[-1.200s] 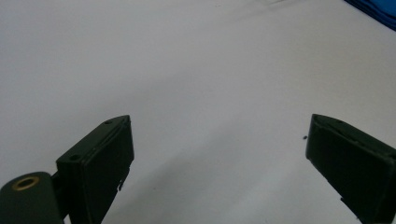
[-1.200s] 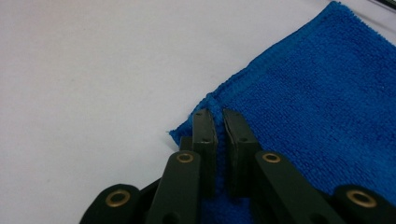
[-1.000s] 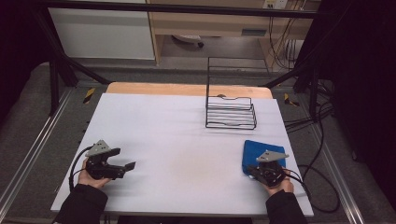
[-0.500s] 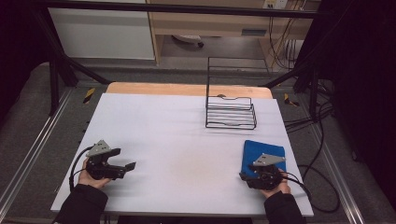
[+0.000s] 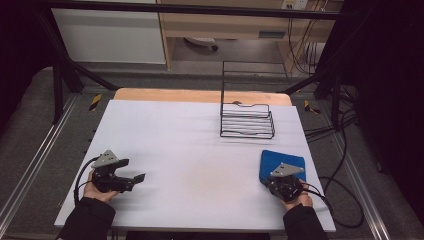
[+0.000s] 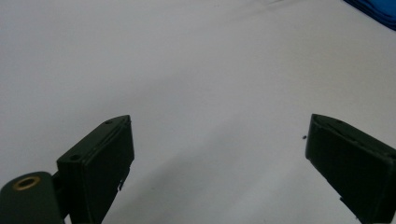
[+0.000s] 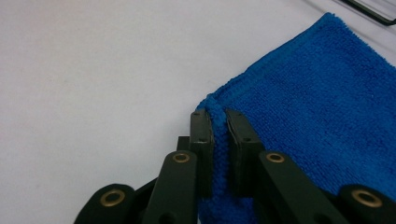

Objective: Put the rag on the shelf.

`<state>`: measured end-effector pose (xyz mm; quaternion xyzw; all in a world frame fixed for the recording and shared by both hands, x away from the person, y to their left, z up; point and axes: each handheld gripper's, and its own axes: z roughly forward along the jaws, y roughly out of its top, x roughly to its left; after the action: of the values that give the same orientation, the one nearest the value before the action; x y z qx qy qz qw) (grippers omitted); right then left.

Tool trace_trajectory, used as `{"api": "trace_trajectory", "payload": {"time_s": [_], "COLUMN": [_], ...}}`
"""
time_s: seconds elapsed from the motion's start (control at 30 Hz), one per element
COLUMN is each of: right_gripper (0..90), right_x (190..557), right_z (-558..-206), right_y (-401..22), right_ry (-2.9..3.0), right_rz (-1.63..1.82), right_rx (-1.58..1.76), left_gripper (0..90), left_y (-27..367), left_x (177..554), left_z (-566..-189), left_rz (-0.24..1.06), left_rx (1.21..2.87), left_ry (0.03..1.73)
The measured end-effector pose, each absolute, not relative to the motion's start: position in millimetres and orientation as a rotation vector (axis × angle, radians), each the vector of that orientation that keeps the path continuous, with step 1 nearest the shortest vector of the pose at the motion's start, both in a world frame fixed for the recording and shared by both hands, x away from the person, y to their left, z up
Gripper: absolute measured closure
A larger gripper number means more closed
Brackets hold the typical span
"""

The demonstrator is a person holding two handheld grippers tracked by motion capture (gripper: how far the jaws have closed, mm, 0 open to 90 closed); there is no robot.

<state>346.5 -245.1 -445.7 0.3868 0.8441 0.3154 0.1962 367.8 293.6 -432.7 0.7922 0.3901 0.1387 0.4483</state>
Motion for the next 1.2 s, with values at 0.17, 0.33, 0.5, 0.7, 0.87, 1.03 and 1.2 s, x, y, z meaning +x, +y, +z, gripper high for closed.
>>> {"api": "trace_trajectory", "payload": {"time_s": [0.17,0.33,0.5,0.7,0.87,1.03,1.2], "right_gripper": [83.9,84.8,84.9,84.8,84.8,84.7,84.5], "right_x": [347,347,347,349,349,347,342], "right_z": [-441,-430,-424,-420,-421,-422,-422], "right_y": [-248,-253,-241,-218,-196,-180,-165], "right_ry": [2.343,2.307,2.308,2.337,2.39,2.439,2.498], "right_rz": [0.93,1.016,1.118,1.213,1.241,1.279,1.306], "right_rx": [1.094,1.139,1.146,1.135,1.105,1.057,0.987], "left_gripper": [7.9,7.9,7.9,7.9,7.9,7.9,7.9], "left_y": [293,292,293,293,293,293,293], "left_x": [368,368,368,369,369,369,369], "left_z": [-433,-433,-433,-433,-433,-433,-433], "left_rz": [0.343,0.342,0.341,0.34,0.341,0.341,0.341], "left_rx": [1.964,1.966,1.968,1.971,1.968,1.969,1.969], "left_ry": [0.962,0.964,0.967,0.972,0.976,0.977,0.978]}}
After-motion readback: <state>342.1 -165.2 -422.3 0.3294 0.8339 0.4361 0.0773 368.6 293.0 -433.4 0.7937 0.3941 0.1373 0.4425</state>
